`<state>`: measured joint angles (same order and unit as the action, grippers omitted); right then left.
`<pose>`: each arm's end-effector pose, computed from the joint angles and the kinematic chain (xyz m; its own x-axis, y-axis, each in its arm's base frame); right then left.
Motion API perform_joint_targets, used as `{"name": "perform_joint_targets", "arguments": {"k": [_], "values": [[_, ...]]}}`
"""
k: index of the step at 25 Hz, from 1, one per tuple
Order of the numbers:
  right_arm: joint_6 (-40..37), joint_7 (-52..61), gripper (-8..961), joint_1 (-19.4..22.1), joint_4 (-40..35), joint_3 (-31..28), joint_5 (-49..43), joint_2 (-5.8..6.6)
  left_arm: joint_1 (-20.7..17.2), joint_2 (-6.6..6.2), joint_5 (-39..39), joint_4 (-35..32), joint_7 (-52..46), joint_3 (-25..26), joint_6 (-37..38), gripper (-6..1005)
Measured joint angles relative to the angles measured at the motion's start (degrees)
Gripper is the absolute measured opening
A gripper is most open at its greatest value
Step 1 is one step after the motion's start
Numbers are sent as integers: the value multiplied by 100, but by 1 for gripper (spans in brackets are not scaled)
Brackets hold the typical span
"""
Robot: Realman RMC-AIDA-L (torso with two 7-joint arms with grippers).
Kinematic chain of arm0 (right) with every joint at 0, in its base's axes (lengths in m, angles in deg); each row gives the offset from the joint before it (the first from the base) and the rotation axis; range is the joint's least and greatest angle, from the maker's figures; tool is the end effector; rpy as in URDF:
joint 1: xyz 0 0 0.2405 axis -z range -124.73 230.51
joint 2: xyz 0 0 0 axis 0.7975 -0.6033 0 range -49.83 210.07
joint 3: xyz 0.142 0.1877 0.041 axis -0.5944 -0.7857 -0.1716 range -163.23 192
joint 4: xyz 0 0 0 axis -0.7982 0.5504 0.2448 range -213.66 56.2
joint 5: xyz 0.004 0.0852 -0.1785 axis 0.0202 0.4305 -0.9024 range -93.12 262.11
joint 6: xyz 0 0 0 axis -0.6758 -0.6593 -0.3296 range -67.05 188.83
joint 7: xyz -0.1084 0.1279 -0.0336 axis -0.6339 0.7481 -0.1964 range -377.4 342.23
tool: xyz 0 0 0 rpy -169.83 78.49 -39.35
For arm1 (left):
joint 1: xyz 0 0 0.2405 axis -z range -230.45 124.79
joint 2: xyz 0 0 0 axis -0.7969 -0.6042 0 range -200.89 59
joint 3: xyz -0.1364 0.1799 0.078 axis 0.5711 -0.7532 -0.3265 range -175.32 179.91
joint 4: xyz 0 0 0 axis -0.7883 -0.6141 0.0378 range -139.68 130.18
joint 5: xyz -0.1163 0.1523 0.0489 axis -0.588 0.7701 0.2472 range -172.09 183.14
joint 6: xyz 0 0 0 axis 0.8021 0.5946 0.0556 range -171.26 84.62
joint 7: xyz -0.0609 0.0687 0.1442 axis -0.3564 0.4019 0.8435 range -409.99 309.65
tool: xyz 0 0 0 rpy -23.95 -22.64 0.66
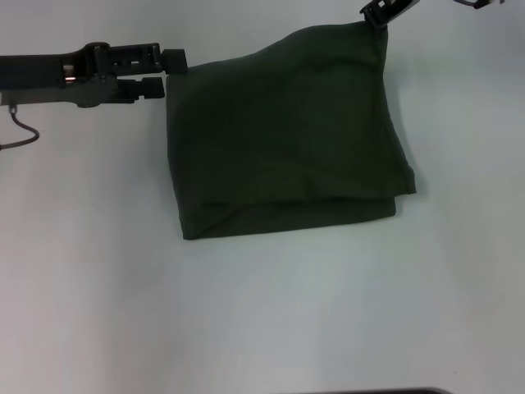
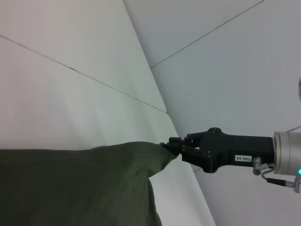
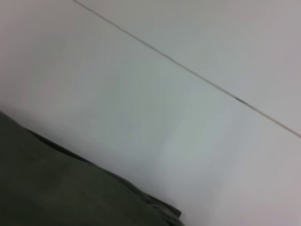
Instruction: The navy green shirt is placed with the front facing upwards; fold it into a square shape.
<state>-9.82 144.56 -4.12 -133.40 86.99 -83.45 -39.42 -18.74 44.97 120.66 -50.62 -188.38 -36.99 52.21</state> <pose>0.1431 0.4426 -0.0110 0.6987 -0.7134 0.0546 -0.4720 -0.5169 -0.7142 -0.2025 0.3420 0.0261 0.2218 0.8874 0.4041 0.8919 -0.3522 0.2837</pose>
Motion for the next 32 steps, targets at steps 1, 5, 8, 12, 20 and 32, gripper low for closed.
{"name": "perform_joint_targets", "arguments": {"k": [1, 5, 8, 12, 20, 32], "values": [[19, 0, 81, -1, 2, 3, -1, 5, 0, 2, 0, 0, 1, 2, 0, 875], [142, 1, 171, 2, -1, 9, -4, 18, -1, 11, 0, 0, 14, 8, 0, 875], [200, 23, 205, 35, -73, -9, -11, 73, -3, 11, -4, 0, 19, 14, 1, 876], [148, 58, 251, 145, -335, -117, -12, 155, -5, 10, -7, 0, 21, 19, 1, 876], [-586, -150, 263, 80, -527, -208, 171, -11, 8, -24, 28, -30, 24, -58, 202, 876], [-2693, -1135, 299, 176, -530, -758, 2006, 32, -69, -286, 498, -126, -77, 237, 1048, 875]]}}
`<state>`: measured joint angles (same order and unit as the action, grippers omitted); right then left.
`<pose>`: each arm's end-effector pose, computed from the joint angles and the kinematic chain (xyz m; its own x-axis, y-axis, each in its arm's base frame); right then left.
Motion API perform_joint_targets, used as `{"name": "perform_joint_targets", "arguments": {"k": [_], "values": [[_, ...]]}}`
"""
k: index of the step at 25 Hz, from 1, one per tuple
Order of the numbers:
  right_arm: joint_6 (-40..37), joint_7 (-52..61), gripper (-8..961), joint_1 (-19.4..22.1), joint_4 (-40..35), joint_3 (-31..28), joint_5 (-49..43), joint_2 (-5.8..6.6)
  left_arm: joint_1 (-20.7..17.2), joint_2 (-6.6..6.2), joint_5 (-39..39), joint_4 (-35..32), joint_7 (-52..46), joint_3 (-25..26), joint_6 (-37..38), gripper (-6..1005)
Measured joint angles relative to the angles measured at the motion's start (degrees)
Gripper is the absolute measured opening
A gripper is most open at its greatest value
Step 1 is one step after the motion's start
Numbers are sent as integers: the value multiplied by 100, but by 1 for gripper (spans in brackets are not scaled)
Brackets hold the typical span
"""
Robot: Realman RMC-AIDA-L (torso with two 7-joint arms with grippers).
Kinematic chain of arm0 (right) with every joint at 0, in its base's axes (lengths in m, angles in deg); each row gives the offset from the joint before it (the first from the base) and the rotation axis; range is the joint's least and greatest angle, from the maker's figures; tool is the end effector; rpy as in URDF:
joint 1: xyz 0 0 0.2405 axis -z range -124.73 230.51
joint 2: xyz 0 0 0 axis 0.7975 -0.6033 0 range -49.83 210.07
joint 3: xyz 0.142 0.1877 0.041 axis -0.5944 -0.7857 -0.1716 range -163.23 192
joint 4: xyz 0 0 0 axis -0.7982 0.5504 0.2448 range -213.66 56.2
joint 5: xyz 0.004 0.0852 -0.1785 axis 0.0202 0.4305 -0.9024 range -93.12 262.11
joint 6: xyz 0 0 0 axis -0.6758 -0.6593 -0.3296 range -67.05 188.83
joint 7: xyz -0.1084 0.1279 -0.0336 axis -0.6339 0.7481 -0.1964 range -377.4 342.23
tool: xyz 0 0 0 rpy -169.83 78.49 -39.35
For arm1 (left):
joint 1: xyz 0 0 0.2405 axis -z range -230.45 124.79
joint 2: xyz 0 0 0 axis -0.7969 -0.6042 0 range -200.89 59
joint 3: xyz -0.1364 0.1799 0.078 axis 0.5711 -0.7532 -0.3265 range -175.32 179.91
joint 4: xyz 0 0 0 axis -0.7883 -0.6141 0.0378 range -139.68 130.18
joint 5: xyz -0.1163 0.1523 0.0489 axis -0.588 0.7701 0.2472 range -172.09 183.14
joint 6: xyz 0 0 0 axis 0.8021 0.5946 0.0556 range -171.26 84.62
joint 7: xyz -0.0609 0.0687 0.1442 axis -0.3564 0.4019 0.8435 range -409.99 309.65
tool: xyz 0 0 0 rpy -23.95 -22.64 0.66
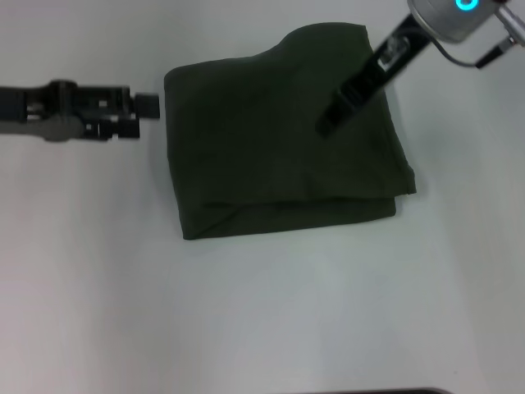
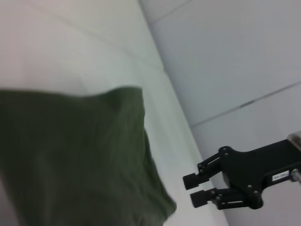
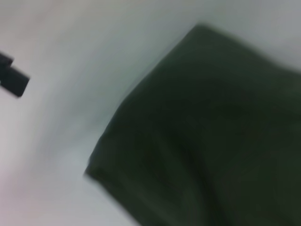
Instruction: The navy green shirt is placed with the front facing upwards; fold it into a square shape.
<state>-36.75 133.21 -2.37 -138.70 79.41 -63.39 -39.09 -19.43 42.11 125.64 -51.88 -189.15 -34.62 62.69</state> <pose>0.1202 0.3670 -0.0214 0.6590 -0.7212 0.2132 -0.6665 -0.6914 -0.2789 -0.2144 0.3165 0.0446 0.2647 0.9224 0.2813 0.8926 -0.3448 0.2906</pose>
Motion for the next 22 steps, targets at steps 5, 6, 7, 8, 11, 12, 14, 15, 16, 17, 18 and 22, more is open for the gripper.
{"name": "perform_joint_targets", "arguments": {"k": [5, 6, 7, 8, 11, 12, 14, 15, 16, 17, 18, 22], "values": [[-661, -1, 312, 159, -28, -317, 5, 55, 37, -5, 192, 11, -35, -67, 128, 875], [-754, 15, 314, 198, -28, -365, -23, 76, 44, -5, 246, 27, -36, -109, 146, 875], [-754, 15, 316, 198, -28, -365, -23, 76, 49, -4, 312, 36, -36, -141, 166, 875], [-814, 34, 318, 244, -31, -415, -68, 106, 56, -4, 386, 37, -37, -160, 175, 875], [-1015, 88, 323, 404, -37, -553, -134, 207, 59, 7, 571, 39, -58, -184, 180, 875], [-1092, 98, 325, 457, -37, -585, -148, 233, 58, 18, 617, 42, -78, -200, 176, 875], [-1256, 114, 330, 585, -37, -636, -209, 290, 50, 35, 687, 43, -97, -216, 142, 876], [-1322, 138, 332, 655, -38, -654, -241, 317, 48, 46, 710, 44, -95, -217, 120, 876], [-1353, 171, 335, 720, -38, -679, -265, 342, 46, 56, 721, 44, -88, -219, 106, 876], [-1375, 218, 338, 797, -38, -727, -275, 366, 46, 66, 724, 41, -79, -220, 94, 876], [-1395, 261, 340, 872, -38, -797, -281, 387, 45, 73, 725, 34, -71, -219, 89, 876], [-1394, 303, 351, 1095, -38, -1389, -288, 416, 62, 80, 727, 21, -14, -220, 63, 876]]}}
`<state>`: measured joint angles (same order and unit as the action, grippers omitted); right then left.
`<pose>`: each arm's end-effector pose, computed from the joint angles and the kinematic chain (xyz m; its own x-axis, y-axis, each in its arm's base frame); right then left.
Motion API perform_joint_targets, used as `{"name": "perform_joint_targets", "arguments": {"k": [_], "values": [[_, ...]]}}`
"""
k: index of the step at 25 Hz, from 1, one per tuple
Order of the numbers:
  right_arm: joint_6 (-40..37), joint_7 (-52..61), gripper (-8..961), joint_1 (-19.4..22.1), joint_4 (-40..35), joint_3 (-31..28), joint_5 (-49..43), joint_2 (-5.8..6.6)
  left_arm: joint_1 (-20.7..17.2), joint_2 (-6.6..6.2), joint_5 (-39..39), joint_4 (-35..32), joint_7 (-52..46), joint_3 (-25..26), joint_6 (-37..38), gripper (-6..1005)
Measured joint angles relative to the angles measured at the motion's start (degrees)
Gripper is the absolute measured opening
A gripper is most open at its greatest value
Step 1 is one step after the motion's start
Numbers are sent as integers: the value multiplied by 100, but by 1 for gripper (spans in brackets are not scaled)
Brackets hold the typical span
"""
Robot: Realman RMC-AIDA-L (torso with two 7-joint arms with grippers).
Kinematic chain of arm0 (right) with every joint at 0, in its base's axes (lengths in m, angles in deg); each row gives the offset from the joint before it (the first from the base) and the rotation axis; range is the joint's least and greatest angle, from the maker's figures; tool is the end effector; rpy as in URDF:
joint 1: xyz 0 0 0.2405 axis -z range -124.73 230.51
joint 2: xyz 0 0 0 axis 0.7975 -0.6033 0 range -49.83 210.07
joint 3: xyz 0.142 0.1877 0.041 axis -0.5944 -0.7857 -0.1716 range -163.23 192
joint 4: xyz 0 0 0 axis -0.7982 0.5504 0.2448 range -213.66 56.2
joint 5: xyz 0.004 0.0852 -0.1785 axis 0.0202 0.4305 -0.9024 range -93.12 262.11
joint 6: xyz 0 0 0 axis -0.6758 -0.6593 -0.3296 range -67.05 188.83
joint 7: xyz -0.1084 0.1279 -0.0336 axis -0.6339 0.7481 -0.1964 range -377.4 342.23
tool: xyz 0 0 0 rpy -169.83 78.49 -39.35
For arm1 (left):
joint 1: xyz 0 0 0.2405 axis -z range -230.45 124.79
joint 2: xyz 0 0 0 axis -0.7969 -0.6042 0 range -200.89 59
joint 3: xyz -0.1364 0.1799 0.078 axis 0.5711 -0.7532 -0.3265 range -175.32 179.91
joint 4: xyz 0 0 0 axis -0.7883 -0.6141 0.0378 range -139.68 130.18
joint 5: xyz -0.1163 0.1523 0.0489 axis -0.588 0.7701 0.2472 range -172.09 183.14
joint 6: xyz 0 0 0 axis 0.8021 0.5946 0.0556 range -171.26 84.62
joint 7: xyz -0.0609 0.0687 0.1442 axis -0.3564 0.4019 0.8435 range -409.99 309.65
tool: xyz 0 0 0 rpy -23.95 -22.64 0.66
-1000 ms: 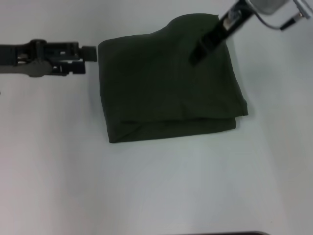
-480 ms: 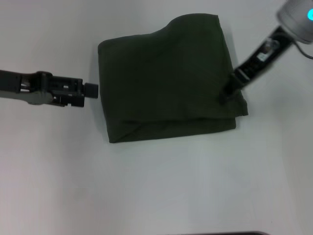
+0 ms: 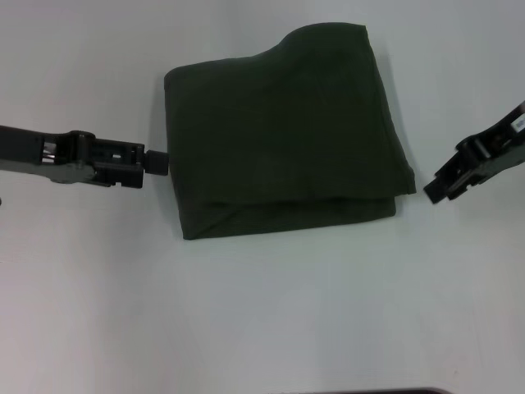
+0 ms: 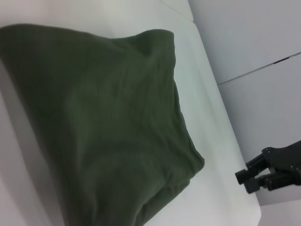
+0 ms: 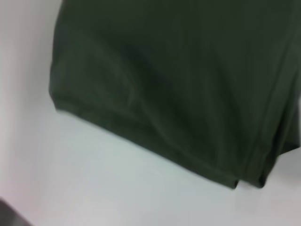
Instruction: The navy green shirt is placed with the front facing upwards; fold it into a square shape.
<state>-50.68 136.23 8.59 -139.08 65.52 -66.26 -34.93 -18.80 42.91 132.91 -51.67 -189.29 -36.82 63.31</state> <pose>0.2068 0.3229 0.0329 0.3036 -0.9327 0.1947 -0.9083 -0.3450 -0.2366 -0.2253 0.3051 0.0273 0.2817 0.9477 0.1501 0.9233 -0.3103 0.2264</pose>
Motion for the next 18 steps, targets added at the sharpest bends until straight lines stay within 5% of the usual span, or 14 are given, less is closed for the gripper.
{"name": "perform_joint_targets", "arguments": {"k": [5, 8, 12, 18], "values": [[252, -318, 364, 366, 231, -1173, 217, 28, 30, 4, 4, 39, 162, 0, -112, 876], [290, -702, 372, 691, 836, -1865, 843, 194, 20, 14, 4, 42, 210, 14, -199, 875], [668, -945, 412, 1076, 1745, -2044, 1448, 408, 31, 15, -21, 32, 258, 53, -211, 876], [1076, -1083, 516, 1152, 1958, -1907, 1379, 368, 118, 29, -26, 32, 273, 33, -211, 875]]}}
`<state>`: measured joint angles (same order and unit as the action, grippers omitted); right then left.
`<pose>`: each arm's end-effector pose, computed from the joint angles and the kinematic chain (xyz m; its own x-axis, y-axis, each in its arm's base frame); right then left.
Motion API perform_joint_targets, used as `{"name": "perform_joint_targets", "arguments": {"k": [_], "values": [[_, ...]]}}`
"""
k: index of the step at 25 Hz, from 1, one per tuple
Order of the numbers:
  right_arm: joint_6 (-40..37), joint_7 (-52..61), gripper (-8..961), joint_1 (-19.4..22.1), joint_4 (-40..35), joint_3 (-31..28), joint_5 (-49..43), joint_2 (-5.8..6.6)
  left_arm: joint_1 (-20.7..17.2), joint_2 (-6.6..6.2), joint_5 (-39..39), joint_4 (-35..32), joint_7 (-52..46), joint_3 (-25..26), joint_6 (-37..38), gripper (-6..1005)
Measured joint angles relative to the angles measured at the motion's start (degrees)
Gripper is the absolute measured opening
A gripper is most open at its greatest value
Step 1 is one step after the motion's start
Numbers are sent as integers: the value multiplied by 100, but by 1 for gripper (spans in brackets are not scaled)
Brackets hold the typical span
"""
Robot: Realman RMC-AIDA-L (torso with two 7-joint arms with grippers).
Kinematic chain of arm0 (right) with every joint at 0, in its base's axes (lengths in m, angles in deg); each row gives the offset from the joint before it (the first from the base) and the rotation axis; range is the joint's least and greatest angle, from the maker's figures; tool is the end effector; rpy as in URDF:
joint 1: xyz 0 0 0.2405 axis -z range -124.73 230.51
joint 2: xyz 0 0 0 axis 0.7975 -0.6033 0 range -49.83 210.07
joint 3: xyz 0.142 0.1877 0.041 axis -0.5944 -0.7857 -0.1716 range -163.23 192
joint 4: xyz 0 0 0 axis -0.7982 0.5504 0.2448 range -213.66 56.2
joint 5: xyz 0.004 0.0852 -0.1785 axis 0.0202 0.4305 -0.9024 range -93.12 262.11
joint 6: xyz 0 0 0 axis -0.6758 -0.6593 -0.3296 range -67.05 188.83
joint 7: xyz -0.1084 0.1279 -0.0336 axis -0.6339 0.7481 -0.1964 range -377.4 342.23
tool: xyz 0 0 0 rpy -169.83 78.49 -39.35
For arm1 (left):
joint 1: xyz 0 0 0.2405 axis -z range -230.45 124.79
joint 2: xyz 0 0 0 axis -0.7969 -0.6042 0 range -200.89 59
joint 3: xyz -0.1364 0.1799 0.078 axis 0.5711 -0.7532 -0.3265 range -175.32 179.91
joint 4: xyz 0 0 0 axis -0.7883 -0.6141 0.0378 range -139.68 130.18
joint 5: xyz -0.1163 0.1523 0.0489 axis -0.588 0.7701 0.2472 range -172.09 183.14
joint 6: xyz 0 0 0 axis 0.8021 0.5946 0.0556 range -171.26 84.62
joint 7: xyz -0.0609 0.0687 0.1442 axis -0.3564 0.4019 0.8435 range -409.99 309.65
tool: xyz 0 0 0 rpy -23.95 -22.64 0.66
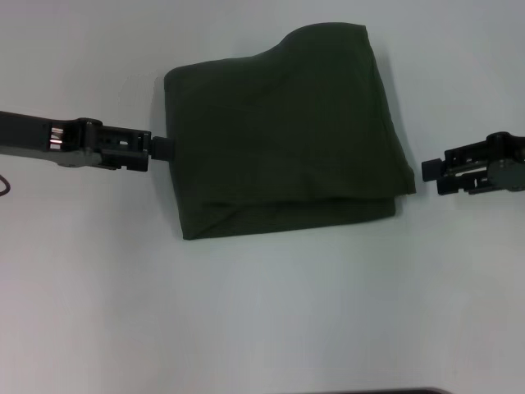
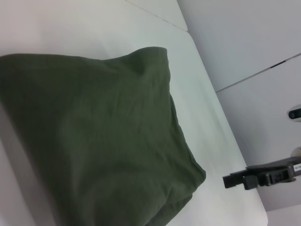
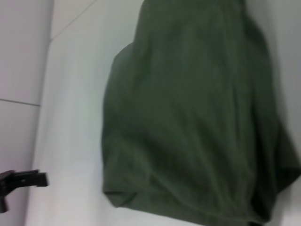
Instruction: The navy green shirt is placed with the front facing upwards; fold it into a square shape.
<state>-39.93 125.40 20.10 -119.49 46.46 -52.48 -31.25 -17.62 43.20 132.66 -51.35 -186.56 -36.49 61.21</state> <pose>0.2764 0.3032 0.0338 0.0466 -0.9842 -0.1711 -0.9887 -0.0698 0.1324 -0.2202 0.3149 0.0254 0.3309 0.9242 0.1905 0.9067 -0.3674 0.2072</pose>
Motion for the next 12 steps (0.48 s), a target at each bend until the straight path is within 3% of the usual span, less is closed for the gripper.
{"name": "perform_joint_targets", "arguments": {"k": [3, 7, 12], "values": [[181, 74, 568, -27, -35, 2, -123, 23, -1, 4, -3, 4, 25, 11, -1, 875], [439, 173, 567, -82, -36, 7, -157, 53, -53, 24, -7, 11, 91, 37, -29, 875], [680, 172, 567, -196, 21, 16, -133, -99, -108, 32, -13, 21, 156, 38, -83, 876]]}}
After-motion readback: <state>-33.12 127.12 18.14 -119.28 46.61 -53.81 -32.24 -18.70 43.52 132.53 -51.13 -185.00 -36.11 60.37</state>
